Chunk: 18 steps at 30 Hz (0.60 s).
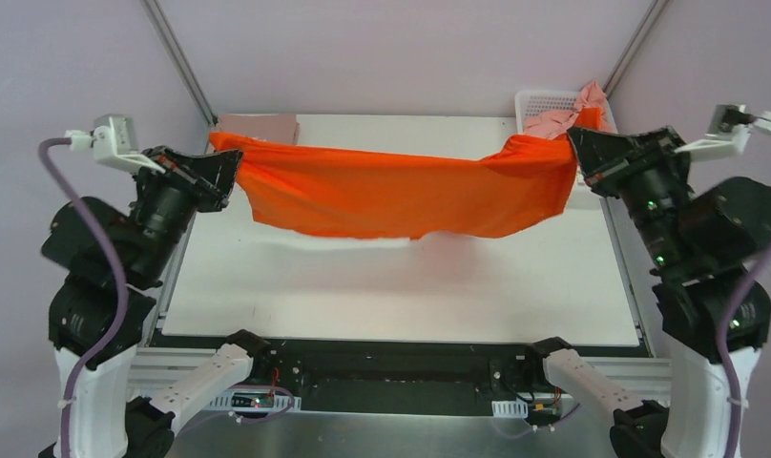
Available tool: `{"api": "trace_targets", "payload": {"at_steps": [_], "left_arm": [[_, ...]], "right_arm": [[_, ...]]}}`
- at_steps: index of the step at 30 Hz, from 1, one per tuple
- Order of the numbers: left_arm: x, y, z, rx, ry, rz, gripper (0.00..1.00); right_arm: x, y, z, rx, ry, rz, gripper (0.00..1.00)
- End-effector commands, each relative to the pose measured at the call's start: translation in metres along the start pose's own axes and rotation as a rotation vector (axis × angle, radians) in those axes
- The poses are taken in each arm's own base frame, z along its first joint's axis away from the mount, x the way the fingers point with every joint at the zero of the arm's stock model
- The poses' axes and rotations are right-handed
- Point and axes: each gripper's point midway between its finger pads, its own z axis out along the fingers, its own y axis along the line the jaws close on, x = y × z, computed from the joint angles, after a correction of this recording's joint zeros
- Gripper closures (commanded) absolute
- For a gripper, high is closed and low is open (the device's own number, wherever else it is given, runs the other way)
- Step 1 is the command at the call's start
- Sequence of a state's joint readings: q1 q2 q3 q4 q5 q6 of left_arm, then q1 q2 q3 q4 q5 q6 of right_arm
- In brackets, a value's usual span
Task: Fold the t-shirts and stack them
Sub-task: Flatten out the tshirt
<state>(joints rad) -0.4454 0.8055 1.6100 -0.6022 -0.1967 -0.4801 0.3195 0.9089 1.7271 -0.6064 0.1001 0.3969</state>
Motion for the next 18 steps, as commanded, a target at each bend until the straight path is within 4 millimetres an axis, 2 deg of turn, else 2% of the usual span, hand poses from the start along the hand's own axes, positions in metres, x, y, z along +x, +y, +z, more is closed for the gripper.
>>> {"api": "trace_targets", "payload": {"at_steps": [1,5,9,12,14,18], "left_arm": [[-0.023,-0.047,-0.036,0.26,-0.018,0.007,1.0],[-0.035,-0.061,-0.056,0.34,-0.038,-0.004,1.0],[-0.04,-0.062,-0.061,0.348,-0.052,-0.007,1.0],[-0.037,-0.057,-0.054,0.314,-0.05,-0.012,1.0],[-0.029,-0.047,-0.039,0.253,-0.035,-0.009,1.0],[0.007,0.003,0.022,-0.033,0.016,0.02,1.0]], "right_arm": [[-0.019,0.054,-0.054,-0.22,0.03,0.071,1.0],[-0.033,0.075,-0.083,-0.312,0.017,0.084,1.0],[-0.051,0.073,-0.083,-0.28,-0.05,0.057,1.0],[-0.06,0.056,-0.059,-0.158,-0.097,0.047,1.0],[-0.058,0.04,-0.038,-0.071,-0.105,0.033,1.0],[-0.037,-0.004,0.02,0.115,-0.107,-0.015,1.0]]}}
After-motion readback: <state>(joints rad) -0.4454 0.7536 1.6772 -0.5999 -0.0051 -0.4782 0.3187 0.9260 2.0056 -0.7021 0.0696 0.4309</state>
